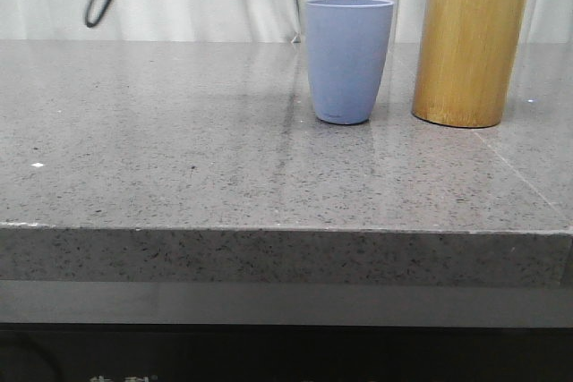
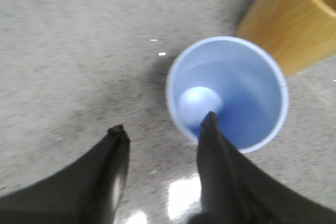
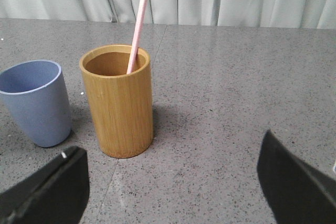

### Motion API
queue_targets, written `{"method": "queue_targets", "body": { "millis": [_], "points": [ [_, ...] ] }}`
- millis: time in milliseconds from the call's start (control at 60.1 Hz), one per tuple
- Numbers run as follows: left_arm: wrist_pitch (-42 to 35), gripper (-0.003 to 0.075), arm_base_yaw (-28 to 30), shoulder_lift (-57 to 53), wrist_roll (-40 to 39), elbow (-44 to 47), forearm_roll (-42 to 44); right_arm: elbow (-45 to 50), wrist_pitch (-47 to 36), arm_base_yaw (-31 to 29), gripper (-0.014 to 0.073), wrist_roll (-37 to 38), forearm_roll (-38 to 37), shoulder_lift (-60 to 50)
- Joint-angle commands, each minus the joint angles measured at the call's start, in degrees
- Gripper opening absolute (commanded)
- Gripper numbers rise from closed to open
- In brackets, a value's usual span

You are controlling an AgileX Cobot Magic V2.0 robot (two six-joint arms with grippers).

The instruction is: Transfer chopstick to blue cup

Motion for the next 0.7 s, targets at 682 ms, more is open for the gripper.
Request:
{"method": "queue_targets", "body": {
  "millis": [682],
  "points": [
    [-15.1,-0.0019,31.2,-43.5,-4.1,48.9,0.4,-2.0,-4.3,-0.1,0.0654,-0.1,0.3,0.5]
  ]
}}
